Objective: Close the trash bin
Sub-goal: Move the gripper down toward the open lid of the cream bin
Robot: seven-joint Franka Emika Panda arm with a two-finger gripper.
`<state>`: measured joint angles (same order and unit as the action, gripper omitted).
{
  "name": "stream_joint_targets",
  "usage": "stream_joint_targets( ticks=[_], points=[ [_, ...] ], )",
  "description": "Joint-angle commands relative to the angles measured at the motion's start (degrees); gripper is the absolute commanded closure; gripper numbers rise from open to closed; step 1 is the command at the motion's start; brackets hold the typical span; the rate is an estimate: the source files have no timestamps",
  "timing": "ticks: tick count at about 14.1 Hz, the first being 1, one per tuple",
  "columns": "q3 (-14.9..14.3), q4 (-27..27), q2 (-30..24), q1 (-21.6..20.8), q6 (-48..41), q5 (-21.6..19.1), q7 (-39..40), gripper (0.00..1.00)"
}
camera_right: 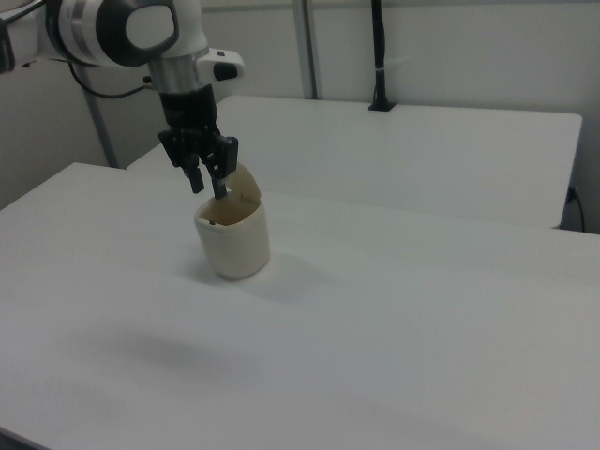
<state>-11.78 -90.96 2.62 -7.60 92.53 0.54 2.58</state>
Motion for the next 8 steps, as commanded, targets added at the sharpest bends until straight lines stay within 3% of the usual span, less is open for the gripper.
stream_joint_targets(
  ticks=[1, 6, 8],
  points=[
    [-0.96, -0.37, 0.71, -0.49, -0.16, -1.23, 4.1, 0.97],
    [-0.35, 2.19, 6.08, -1.54, 10.28, -5.19, -0.1, 1.0],
    [-0.35, 2.27, 8.01, -3.03, 18.6, -6.77, -2.74, 1.0]
  ],
)
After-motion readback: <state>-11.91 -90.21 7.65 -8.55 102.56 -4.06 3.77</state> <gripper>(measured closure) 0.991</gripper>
